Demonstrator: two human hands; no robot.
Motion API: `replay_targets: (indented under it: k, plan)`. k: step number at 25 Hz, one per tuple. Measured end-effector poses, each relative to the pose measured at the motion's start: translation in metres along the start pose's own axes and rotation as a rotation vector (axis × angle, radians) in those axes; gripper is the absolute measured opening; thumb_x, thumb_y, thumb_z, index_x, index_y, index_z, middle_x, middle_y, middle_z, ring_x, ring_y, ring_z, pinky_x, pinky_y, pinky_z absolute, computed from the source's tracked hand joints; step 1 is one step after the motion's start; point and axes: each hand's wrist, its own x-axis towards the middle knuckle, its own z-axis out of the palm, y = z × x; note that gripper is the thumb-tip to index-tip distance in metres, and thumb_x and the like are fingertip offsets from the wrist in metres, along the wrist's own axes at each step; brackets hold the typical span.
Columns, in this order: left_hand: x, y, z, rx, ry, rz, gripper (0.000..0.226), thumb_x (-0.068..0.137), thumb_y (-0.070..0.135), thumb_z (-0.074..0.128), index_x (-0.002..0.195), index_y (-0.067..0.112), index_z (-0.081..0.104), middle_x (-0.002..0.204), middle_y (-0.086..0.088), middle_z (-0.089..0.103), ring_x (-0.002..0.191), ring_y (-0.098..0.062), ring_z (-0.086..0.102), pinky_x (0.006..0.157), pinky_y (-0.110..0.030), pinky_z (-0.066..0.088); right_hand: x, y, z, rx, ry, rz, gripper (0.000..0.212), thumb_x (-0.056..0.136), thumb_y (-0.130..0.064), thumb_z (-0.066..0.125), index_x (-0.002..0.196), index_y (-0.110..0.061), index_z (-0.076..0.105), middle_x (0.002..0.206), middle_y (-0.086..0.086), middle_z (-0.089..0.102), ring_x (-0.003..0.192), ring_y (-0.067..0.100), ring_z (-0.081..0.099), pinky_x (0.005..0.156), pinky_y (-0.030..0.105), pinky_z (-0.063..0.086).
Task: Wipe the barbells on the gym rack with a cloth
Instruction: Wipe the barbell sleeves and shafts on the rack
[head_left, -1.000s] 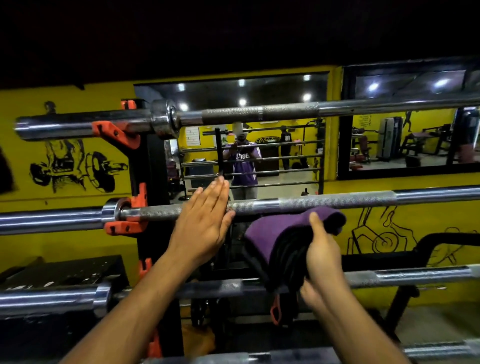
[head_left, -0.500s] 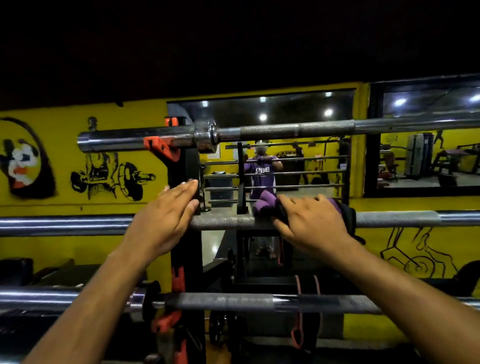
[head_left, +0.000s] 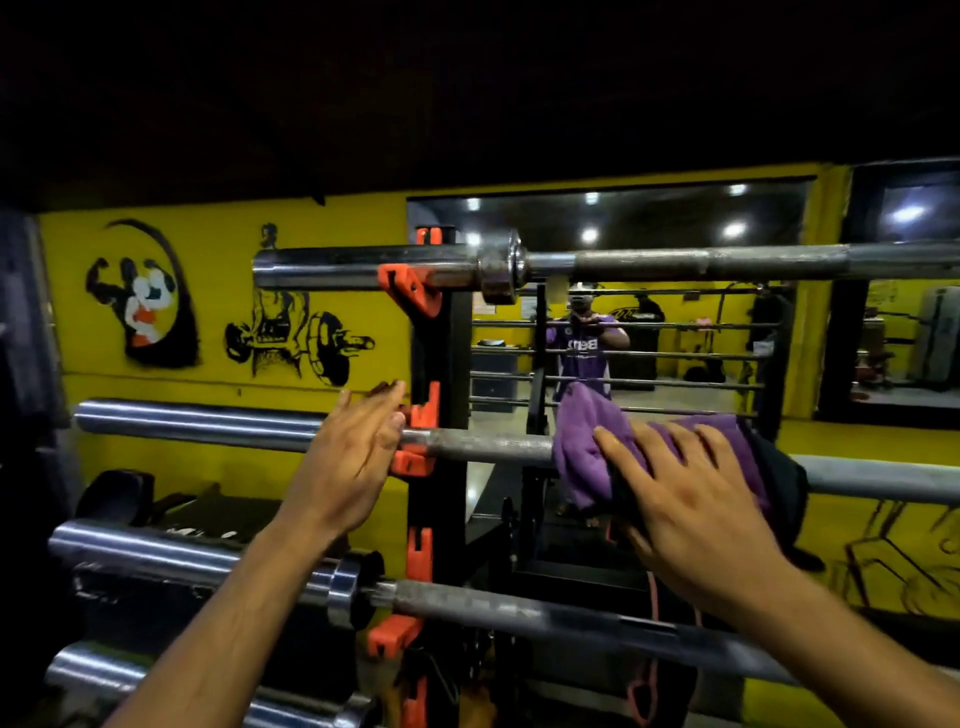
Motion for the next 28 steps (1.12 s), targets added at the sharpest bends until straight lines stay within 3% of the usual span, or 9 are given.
replay_targets:
  k: [4,6,9,14,19,22,25,28]
  plan:
    - [-0.002,0.0,0.011,-0.063,0.023,-0.114,0.059,0.102,0.047,0.013,0.154,0.028,0.032,0.149,0.021,0.03,0.136,0.015,0.017,0.115,-0.011,-0.001,0.059,-0.028,-0.012,0.077,-0.101,-0.006,0.057,0.09,-0.06,0.02,0.134,-0.029,0.04,0.117,0.006,0.064,0.099,0.03,0.062,0.084,0.043,0.042]
    - [-0.002,0.001,0.011,-0.091,0.029,-0.123,0.059,0.102,0.046,0.014,0.154,0.026,0.035,0.151,0.016,0.036,0.135,0.013,0.021,0.119,-0.018,0.006,0.09,-0.074,-0.004,0.179,-0.087,-0.094,0.047,0.094,-0.057,0.033,0.131,-0.028,0.038,0.118,0.008,0.063,0.102,0.031,0.062,0.086,0.045,0.042]
    - [-0.005,-0.001,0.007,-0.124,0.043,-0.109,0.064,0.1,0.05,0.014,0.152,0.023,0.039,0.154,0.006,0.043,0.131,0.014,0.025,0.122,-0.031,0.02,0.101,-0.121,0.005,0.101,0.031,-0.172,0.055,0.094,-0.049,0.045,0.141,-0.022,0.044,0.113,0.013,0.06,0.095,0.035,0.057,0.079,0.046,0.038]
    - [-0.006,-0.002,0.007,-0.091,0.027,-0.131,0.061,0.101,0.05,0.012,0.154,0.029,0.034,0.158,0.007,0.037,0.136,0.009,0.022,0.123,-0.042,0.022,0.061,-0.057,0.016,0.121,0.141,-0.257,0.062,0.088,-0.051,0.04,0.145,-0.029,0.044,0.125,0.009,0.059,0.098,0.03,0.057,0.081,0.043,0.042]
    - [-0.006,-0.002,0.016,-0.132,0.114,-0.129,0.056,0.103,0.041,0.016,0.152,0.025,0.039,0.154,0.004,0.043,0.131,0.01,0.024,0.12,-0.047,0.026,0.016,0.028,0.0,0.085,0.084,0.043,0.055,0.085,-0.059,0.034,0.119,-0.022,0.057,0.097,0.008,0.069,0.08,0.029,0.064,0.07,0.04,0.047]
    - [-0.004,0.002,0.023,-0.155,0.165,-0.143,0.056,0.103,0.036,0.016,0.15,0.023,0.043,0.153,0.0,0.046,0.132,0.004,0.028,0.119,-0.051,0.026,0.043,0.018,-0.013,0.129,-0.077,0.236,0.047,0.092,-0.063,0.025,0.107,-0.028,0.053,0.09,0.004,0.067,0.079,0.027,0.062,0.066,0.034,0.041]
    - [-0.005,0.003,0.022,-0.144,0.148,-0.145,0.056,0.103,0.037,0.016,0.15,0.024,0.043,0.153,0.001,0.045,0.131,0.006,0.026,0.12,-0.049,0.024,0.086,-0.038,-0.008,0.244,-0.195,0.201,0.048,0.093,-0.062,0.026,0.115,-0.027,0.051,0.093,0.005,0.063,0.082,0.027,0.059,0.072,0.037,0.045]
    - [-0.005,0.001,0.016,-0.132,0.116,-0.123,0.059,0.103,0.043,0.014,0.151,0.022,0.042,0.154,0.001,0.044,0.134,0.004,0.028,0.121,-0.044,0.023,0.094,-0.108,0.005,0.203,-0.016,0.061,0.053,0.091,-0.059,0.037,0.133,-0.029,0.046,0.119,0.01,0.062,0.105,0.033,0.058,0.09,0.048,0.039]
